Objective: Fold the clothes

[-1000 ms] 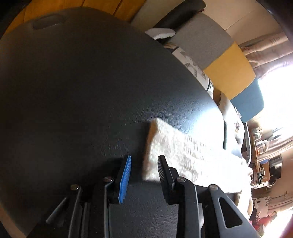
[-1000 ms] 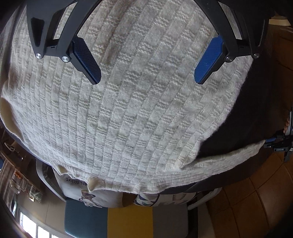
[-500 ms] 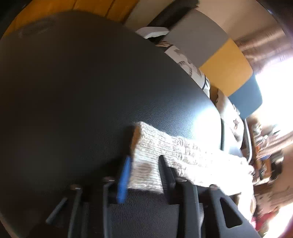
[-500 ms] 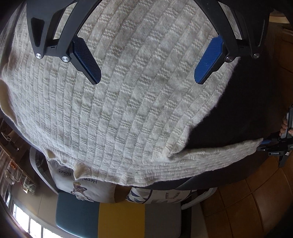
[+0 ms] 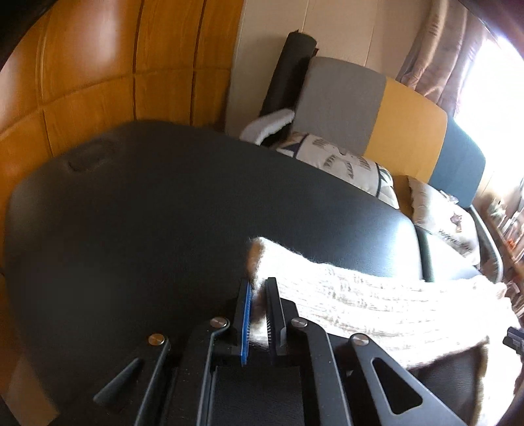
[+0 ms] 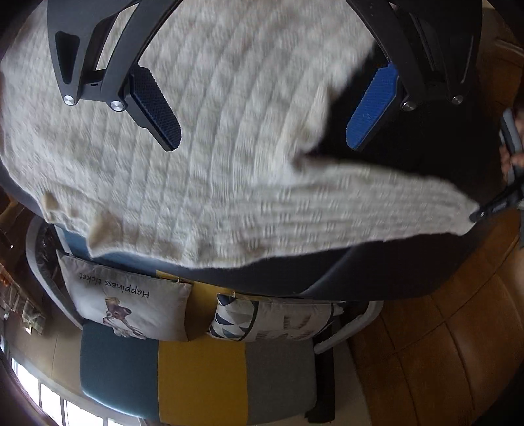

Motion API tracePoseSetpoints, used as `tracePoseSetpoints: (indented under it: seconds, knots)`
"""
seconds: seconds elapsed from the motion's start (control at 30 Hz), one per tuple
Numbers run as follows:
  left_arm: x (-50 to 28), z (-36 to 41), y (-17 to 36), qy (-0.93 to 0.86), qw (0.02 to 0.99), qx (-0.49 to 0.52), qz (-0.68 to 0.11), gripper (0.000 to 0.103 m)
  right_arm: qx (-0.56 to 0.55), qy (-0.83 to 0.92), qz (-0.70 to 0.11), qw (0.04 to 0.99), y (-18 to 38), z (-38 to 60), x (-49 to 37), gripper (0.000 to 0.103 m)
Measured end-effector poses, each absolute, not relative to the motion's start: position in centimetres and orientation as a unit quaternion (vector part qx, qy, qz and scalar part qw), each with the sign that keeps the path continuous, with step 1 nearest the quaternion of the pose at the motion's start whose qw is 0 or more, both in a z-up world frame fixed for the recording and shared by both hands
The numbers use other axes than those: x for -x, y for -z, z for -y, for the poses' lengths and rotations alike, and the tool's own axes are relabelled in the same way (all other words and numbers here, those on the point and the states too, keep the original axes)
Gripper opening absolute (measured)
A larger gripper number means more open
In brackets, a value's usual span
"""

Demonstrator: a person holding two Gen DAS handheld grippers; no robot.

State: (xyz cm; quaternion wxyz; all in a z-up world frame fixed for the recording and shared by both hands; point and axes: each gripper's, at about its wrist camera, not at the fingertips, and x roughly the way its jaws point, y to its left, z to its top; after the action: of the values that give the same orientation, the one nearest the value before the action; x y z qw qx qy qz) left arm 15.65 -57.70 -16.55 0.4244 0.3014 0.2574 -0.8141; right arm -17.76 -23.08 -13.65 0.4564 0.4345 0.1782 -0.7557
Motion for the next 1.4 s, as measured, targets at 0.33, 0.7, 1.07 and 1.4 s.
tracePoseSetpoints:
  seconds: [0.33, 0.7, 1.07, 1.4]
  knots:
    - [-17.1, 60.1, 18.4, 0.793, 0.437, -0.312, -0.289, 0.002, -0.467, 0.742, -0.231, 0.422, 18.5, 28.3, 18.7, 0.102]
    - [-24.6, 62.6, 21.6, 0.722, 0.303, -0.272, -0.560, 0.034, -0.458, 0.746, -0.225, 0.428, 18.7, 28.0, 18.5, 0.103]
    - [-22.2, 62.6, 22.6, 0.702, 0.286, -0.245, -0.605, 0.039, -0.460, 0.743, -0.226, 0.430, 18.5, 27.6, 18.3, 0.103]
    - [-18.5, 59.7, 19.7, 0.757, 0.378, -0.279, -0.453, 0.005, -0.454, 0.736, -0.250, 0.435, 18.3, 28.3, 17.9, 0.098]
